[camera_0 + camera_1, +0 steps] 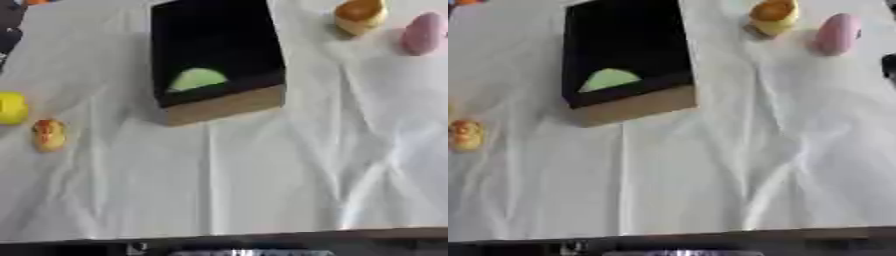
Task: Pick up objects on the table and place them in the box.
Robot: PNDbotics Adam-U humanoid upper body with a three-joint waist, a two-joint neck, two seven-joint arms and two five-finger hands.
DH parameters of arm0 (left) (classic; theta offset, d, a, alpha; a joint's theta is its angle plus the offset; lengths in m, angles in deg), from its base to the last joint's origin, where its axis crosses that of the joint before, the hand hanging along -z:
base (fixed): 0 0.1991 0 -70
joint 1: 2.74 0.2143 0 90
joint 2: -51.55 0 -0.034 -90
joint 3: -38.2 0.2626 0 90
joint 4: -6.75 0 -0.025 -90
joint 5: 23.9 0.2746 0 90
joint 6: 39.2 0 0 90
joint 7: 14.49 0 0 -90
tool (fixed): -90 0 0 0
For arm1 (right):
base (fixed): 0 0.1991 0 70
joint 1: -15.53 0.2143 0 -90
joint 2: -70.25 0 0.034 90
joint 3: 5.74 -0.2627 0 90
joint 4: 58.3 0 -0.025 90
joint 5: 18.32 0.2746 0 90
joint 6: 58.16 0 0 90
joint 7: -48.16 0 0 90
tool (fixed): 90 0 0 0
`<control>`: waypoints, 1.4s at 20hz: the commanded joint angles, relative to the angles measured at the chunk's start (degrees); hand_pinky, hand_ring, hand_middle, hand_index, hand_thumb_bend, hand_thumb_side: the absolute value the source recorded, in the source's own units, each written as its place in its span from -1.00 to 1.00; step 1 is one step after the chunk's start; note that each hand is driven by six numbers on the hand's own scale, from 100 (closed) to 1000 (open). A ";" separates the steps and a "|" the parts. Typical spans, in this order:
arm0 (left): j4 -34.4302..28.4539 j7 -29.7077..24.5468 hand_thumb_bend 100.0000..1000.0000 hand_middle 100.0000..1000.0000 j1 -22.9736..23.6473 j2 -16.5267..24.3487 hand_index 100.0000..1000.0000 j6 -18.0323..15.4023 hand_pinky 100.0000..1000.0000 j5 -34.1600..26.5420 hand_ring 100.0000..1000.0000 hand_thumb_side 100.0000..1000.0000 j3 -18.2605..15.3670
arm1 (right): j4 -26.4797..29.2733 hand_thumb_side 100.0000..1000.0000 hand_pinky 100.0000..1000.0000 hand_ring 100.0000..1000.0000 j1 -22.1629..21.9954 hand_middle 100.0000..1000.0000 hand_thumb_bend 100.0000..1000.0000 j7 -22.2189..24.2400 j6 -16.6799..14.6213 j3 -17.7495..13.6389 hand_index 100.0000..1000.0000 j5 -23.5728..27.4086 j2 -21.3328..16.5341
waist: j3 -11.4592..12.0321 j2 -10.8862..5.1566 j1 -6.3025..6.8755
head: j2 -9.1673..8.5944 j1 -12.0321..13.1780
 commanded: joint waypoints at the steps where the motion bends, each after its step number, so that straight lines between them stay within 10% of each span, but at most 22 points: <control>1: -0.86 -0.01 0.64 0.53 -0.60 1.24 0.60 0.16 0.32 -0.17 0.57 0.22 -0.42 | 0.94 -0.37 0.67 0.78 0.60 0.73 -0.90 0.20 -0.23 -0.67 0.82 -0.50 -2.35 | -0.01 -0.10 -0.50 | -1.64 0.04; 28: -0.86 -0.47 0.67 0.52 -1.62 1.22 0.60 0.26 0.31 -0.43 0.59 0.21 0.21 | 0.94 -0.46 0.70 0.83 4.10 0.74 -0.60 12.72 2.17 4.30 0.87 -1.39 -3.55 | 0.23 0.08 -0.68 | -1.18 -4.24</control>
